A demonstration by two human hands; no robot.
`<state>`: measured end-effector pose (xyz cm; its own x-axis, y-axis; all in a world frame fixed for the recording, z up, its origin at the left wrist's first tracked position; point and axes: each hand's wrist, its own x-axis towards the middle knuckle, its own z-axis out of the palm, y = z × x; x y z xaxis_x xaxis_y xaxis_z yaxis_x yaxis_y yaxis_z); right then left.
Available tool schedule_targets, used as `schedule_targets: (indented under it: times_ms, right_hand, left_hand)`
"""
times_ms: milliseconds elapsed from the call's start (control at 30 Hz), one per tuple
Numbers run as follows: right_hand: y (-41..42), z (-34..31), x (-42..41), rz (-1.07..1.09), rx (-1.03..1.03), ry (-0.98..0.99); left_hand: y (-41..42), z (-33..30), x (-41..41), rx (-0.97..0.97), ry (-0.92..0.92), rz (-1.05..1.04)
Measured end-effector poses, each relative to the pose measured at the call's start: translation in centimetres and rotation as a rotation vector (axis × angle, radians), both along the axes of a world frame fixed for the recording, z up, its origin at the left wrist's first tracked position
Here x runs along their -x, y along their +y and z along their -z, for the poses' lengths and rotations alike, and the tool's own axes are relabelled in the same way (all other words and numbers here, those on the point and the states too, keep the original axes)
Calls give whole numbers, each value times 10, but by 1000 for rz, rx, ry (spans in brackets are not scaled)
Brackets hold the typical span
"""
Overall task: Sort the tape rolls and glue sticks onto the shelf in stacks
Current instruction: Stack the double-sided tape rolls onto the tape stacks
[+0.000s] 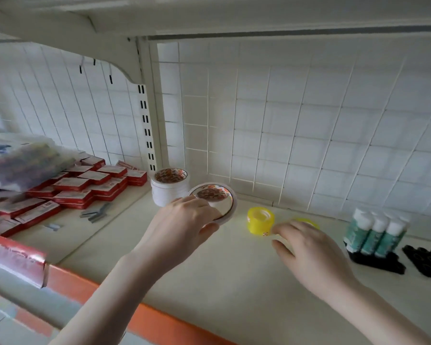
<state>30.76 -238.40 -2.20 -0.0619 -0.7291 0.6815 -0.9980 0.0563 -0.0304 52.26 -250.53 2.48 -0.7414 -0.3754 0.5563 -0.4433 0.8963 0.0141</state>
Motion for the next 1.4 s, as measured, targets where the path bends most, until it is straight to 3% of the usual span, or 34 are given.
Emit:
schedule_targets:
  times_ms: [300, 667, 1400]
  right_hand:
    - [-35, 15, -45, 114, -51, -53]
    - [-46, 24, -47, 169, -99, -61]
    - [-49, 32, -43, 143, -53, -117]
  left_hand:
    - [-77, -10, -3, -29, -52, 139]
    - [-105, 3, 20, -112, -83, 246]
    - [-112, 0, 37, -269, -243, 195]
